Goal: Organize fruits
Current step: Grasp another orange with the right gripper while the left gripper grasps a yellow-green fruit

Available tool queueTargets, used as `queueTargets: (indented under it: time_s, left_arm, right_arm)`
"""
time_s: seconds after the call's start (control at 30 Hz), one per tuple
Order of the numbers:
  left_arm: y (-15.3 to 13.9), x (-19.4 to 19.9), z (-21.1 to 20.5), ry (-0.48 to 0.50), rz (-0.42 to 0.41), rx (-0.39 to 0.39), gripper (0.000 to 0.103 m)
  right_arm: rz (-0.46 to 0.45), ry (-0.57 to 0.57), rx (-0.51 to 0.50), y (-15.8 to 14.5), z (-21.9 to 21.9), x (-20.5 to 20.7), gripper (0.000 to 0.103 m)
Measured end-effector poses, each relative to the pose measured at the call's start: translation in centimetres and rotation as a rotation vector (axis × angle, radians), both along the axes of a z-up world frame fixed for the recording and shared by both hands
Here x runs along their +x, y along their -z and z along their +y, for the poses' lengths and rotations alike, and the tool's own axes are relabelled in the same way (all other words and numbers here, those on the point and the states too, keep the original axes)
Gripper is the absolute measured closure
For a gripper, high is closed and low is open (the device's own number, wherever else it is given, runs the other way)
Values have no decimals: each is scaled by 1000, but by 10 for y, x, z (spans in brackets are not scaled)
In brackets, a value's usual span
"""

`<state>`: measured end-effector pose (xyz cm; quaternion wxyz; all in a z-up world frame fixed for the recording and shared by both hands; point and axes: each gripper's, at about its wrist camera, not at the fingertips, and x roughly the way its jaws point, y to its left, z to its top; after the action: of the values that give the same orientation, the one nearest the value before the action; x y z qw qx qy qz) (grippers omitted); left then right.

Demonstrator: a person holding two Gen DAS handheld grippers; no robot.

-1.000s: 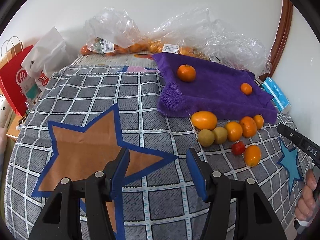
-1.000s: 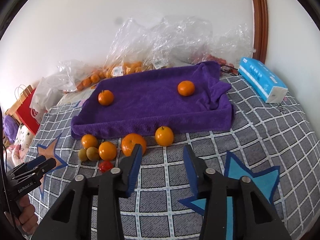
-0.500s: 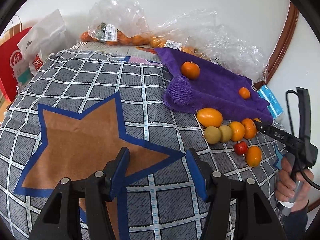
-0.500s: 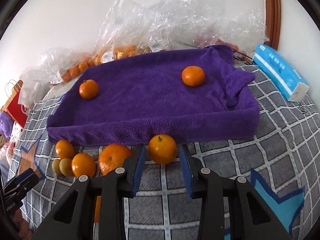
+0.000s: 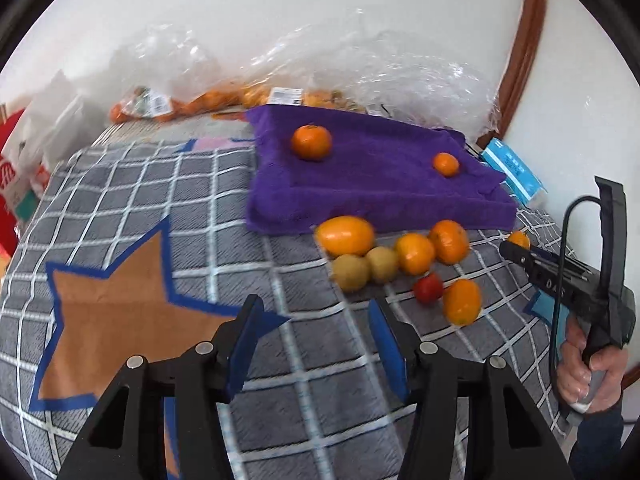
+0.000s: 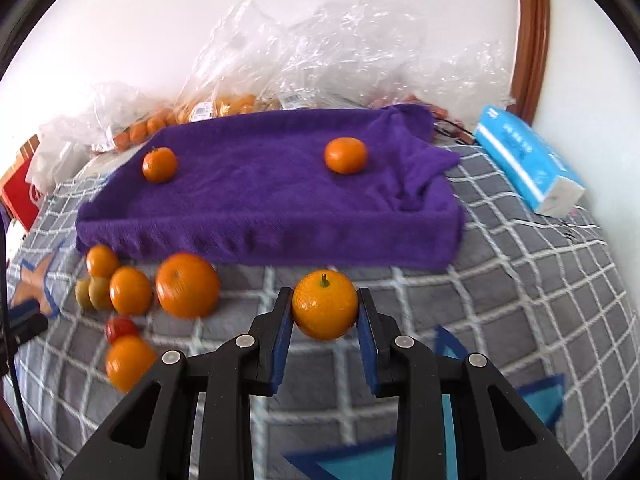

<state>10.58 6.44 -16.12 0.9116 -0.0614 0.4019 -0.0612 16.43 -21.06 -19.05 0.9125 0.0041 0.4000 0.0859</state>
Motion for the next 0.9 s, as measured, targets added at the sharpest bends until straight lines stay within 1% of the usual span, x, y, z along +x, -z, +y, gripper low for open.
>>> queueTargets:
  time_s: [0.03, 0.1, 0.17, 0.27, 0.33, 0.5, 0.57, 0.6, 0.67, 0.73, 0.8, 0.87, 0.9]
  left_arm:
    - [1, 5, -4, 0, 6, 3, 56]
    - [5, 14, -7, 3, 31, 3, 69]
    - [10, 23, -6, 3, 63, -26, 73]
    - [14, 30, -3, 7, 85, -92, 73]
    - [13, 33, -5, 20, 87, -104, 73]
    - [16, 39, -16, 40, 79, -75, 73]
    - [19, 41, -19, 53, 87, -46, 78]
    - [18, 40, -19, 58, 78, -38, 78]
    - [16, 35, -15, 50, 75, -42, 78]
    - [13, 27, -7, 34, 81, -66, 78]
    - [13, 22, -2, 21, 86, -54, 78]
    - [15, 20, -2, 16, 94, -19, 78]
    - [17, 21, -1, 13, 98, -7, 75]
  right_arm:
    - [-6, 0, 3, 1, -3, -2, 72]
    - [-3, -5, 32, 1, -9, -4, 72]
    - [-17, -6, 75, 0, -16, -7, 72]
    - [-19, 0, 128, 0, -26, -9, 72]
    - [-6, 3, 139, 1, -26, -6, 72]
    - [-13, -20, 158, 0, -25, -8, 72]
    - [-15, -20, 158, 0, -25, -8, 72]
    - [-15, -18, 162, 0, -25, -9, 72]
    - [-14, -18, 176, 1, -27, -9, 72]
    - [-12, -10, 177, 1, -28, -9, 72]
    - [-10, -9, 175, 1, -27, -9, 72]
    - [-8, -8, 167, 1, -27, -8, 72]
    - [-7, -9, 165, 2, -26, -8, 72]
